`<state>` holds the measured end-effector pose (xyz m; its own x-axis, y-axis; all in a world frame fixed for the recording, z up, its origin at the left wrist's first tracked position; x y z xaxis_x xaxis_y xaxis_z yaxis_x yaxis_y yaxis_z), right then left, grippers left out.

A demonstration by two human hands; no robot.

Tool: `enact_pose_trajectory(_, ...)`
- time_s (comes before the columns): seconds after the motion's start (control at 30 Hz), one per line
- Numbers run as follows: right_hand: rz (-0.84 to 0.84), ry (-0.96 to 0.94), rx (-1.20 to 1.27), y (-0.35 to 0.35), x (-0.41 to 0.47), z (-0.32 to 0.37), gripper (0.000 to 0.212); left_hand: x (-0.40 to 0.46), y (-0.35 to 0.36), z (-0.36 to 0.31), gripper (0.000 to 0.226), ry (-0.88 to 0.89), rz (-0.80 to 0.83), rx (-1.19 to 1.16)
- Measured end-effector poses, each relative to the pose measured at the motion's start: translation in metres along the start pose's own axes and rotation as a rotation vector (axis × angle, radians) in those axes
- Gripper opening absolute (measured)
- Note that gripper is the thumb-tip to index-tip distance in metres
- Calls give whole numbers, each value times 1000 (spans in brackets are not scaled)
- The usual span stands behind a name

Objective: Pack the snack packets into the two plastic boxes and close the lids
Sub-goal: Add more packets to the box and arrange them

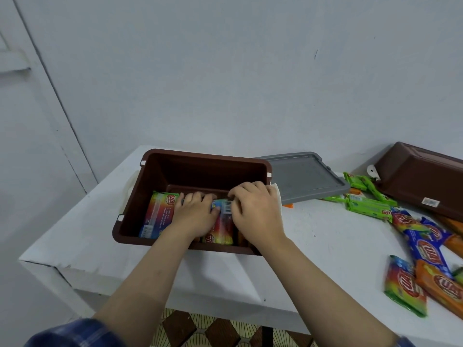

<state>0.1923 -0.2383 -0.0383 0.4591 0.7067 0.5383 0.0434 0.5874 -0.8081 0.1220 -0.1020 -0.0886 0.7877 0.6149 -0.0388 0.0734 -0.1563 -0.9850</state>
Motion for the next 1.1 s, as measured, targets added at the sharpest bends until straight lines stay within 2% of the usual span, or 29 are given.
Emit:
enact_pose_trajectory(0.07,75,61,4,1,-1,-14,23,9,-3,-1,50,-10,89,15)
enact_pose_trajectory(0.13,151,133,126,3,0,-28,23,20,-5,-2,50,-15,189,42)
enact_pose_trajectory(0.23,144,219,320,3,6,-38,25,33,-6,-4,51,-18,310,58)
enact_pose_trajectory(0.3,146,264,405,7,8,-43,26,39,-6,-5,51,-24,335,62)
enact_pose_trajectory(0.47,83,272,638,10,4,-53,29,34,-7,-7,47,-15,276,37)
enact_pose_trajectory(0.57,-46,242,768,9,-6,-69,31,24,-18,-11,37,97,51,-153)
enact_pose_trajectory(0.63,-133,229,641,11,-10,-93,38,21,-24,-14,32,165,-52,-223)
enact_pose_trajectory(0.7,-139,263,431,18,-8,-127,47,21,-23,-16,33,145,27,-230)
enact_pose_trajectory(0.8,110,348,63,35,0,-170,50,28,-15,-16,42,42,234,-80)
enact_pose_trajectory(0.87,250,356,-113,45,4,-185,43,31,-11,-16,45,19,294,-22)
enact_pose_trajectory(0.97,270,306,-229,47,11,-191,34,34,-10,-13,44,-7,297,-29)
enact_pose_trajectory(1.03,226,252,-276,44,15,-189,30,35,-10,-13,44,-15,296,-23)
enact_pose_trajectory(1.1,134,204,-254,39,15,-187,35,35,-10,-13,44,-15,303,-24)
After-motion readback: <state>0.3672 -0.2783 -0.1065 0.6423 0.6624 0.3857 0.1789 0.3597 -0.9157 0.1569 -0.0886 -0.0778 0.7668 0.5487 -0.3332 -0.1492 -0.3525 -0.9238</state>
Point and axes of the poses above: each hand's wrist, its own x-axis towards the middle knuckle, its own y-axis out of the palm, z = x × y, the point moved 3 cm from there along x, towards the middle knuckle, and after that the axes turned 2 degrees about x, right-handed, at the moved point
